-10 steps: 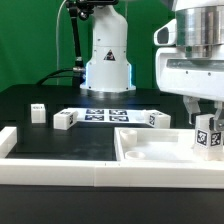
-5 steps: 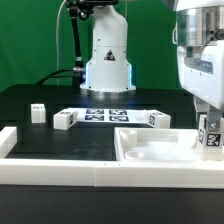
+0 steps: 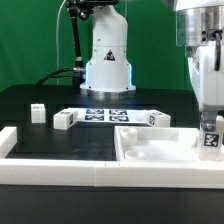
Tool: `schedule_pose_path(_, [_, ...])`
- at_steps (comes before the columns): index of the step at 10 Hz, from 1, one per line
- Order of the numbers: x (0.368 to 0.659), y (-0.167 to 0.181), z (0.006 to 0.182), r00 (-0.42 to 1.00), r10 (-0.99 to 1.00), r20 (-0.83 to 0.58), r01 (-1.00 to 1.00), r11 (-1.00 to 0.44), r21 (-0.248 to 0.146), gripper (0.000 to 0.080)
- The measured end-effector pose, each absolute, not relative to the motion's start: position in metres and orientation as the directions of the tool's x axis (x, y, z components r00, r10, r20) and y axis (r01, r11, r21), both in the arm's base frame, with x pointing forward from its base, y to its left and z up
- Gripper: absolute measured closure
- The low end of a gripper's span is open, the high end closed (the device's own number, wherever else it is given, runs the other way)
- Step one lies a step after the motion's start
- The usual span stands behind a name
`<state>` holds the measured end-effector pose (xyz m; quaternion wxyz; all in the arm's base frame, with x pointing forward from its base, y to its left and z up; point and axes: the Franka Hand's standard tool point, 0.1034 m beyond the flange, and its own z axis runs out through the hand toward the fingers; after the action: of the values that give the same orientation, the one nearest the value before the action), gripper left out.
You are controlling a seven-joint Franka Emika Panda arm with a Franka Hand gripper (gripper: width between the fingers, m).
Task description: Assemble one leg
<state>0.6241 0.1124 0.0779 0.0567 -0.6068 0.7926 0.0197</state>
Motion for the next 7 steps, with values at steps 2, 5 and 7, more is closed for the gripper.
schedule_pose_path(2, [0.6239, 0.114, 0.0774, -0.298, -0.947, -0.12, -0.952, 0.303, -0.031, 0.0396])
schedule_pose_path(5, [0.6237, 0.1151, 0.0773, -0.285, -0.951, -0.12, -0.956, 0.291, -0.032, 0.0173])
schedule_pose_path(7, [0.6237, 0.115, 0.0772, -0.225, -0.967, -0.118, -0.972, 0.231, -0.04, 0.0156])
